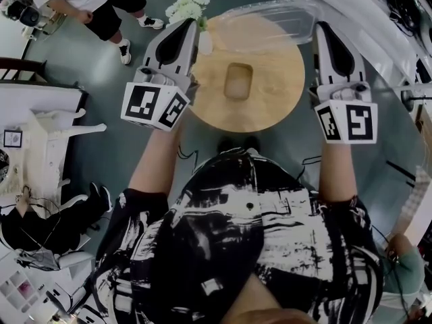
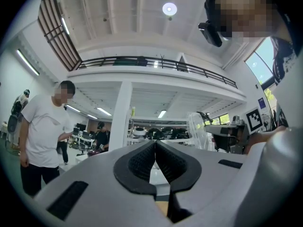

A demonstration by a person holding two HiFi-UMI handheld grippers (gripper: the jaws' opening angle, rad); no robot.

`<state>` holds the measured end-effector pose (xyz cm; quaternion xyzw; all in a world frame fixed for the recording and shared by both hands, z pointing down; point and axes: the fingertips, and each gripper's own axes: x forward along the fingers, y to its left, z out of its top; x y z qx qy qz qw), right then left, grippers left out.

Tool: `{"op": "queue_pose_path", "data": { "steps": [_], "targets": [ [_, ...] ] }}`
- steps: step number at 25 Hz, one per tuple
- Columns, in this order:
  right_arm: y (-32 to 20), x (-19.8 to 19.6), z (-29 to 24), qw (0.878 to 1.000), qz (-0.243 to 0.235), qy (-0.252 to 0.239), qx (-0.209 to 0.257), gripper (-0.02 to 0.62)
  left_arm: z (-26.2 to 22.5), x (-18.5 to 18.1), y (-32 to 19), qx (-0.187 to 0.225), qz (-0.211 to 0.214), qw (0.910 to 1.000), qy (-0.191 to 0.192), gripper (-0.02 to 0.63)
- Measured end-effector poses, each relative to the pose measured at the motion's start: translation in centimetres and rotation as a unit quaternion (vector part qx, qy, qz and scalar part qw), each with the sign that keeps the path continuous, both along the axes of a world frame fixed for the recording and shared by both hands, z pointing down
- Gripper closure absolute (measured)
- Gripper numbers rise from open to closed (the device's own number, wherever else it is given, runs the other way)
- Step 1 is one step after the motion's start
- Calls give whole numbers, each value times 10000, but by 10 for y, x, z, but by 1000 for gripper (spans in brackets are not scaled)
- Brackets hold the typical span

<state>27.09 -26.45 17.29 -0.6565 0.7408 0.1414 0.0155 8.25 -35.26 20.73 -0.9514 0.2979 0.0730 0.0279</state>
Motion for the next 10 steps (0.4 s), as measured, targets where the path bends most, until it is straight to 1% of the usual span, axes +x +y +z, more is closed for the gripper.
{"op": "queue_pose_path", "data": {
  "steps": [10],
  "targets": [
    [-3,-1,1,10000,-25,36,13,580,2,0,-1,1,-14,10000,-7,604]
  ]
}}
